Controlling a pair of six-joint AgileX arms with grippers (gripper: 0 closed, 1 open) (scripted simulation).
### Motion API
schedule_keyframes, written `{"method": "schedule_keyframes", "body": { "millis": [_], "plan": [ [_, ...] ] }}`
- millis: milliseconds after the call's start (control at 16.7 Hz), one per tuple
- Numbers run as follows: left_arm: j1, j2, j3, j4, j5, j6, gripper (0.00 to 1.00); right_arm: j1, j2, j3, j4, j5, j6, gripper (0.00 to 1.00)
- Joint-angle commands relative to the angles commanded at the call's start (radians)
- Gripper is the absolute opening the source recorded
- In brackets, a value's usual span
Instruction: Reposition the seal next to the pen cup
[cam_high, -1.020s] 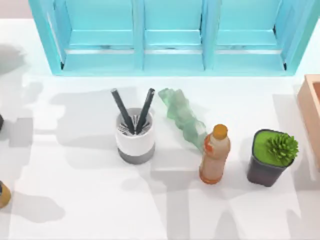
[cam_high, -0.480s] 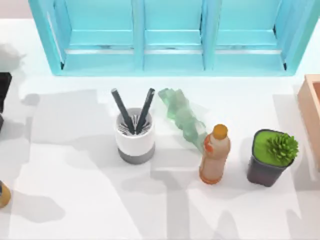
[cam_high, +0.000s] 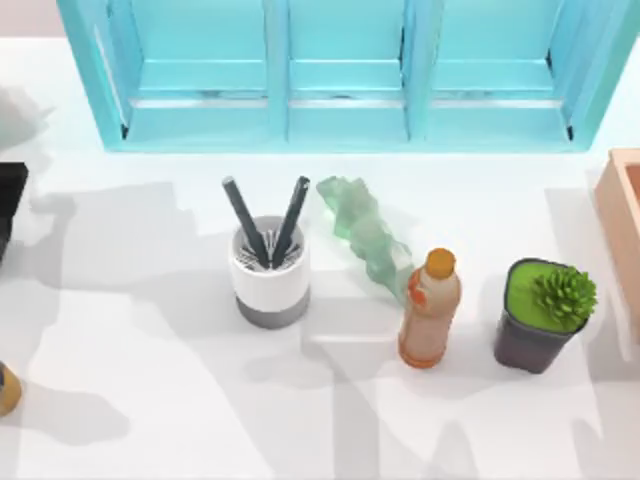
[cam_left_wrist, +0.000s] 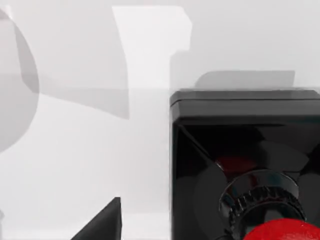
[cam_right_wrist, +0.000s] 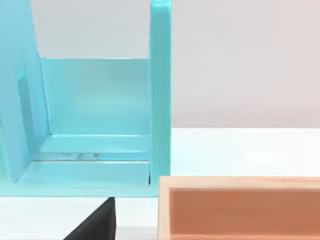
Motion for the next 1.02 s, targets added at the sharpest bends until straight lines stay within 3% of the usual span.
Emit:
{"method": "schedule_keyframes", "body": {
  "millis": [660,1020],
  "plan": [
    [0.0,0.0,0.0,0.0,0.0,0.0,0.02,0.0,0.0,0.0,0.0,0.0,0.0,1.0],
    [0.0,0.0,0.0,0.0,0.0,0.0,0.0,0.0,0.0,0.0,0.0,0.0,0.0,1.0]
  ]
}}
